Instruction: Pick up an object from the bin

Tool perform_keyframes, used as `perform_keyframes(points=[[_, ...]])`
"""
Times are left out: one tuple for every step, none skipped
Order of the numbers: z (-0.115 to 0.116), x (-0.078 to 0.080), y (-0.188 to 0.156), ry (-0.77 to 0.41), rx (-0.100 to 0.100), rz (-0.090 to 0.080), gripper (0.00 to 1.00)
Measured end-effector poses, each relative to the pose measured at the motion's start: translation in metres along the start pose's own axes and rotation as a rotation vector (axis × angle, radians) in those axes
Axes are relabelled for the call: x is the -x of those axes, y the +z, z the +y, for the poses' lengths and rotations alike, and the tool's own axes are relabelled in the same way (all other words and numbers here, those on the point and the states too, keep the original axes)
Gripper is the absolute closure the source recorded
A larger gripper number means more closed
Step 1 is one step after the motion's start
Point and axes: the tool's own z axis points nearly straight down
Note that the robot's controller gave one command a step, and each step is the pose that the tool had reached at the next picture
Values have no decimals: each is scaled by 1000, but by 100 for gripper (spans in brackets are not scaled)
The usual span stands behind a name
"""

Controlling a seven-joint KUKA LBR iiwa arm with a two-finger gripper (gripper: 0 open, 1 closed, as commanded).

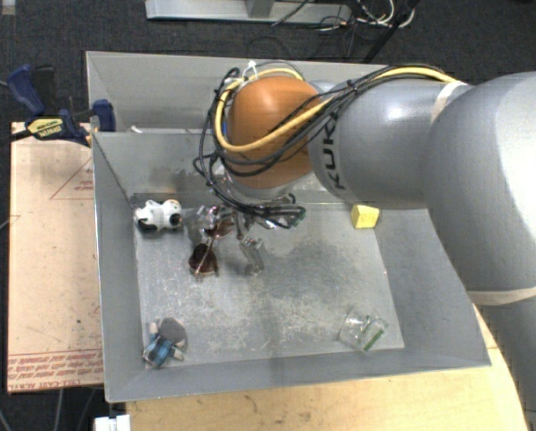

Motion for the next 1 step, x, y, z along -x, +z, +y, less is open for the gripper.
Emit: perform_keyframes(points=[[-2,10,13,85,2,0,100]])
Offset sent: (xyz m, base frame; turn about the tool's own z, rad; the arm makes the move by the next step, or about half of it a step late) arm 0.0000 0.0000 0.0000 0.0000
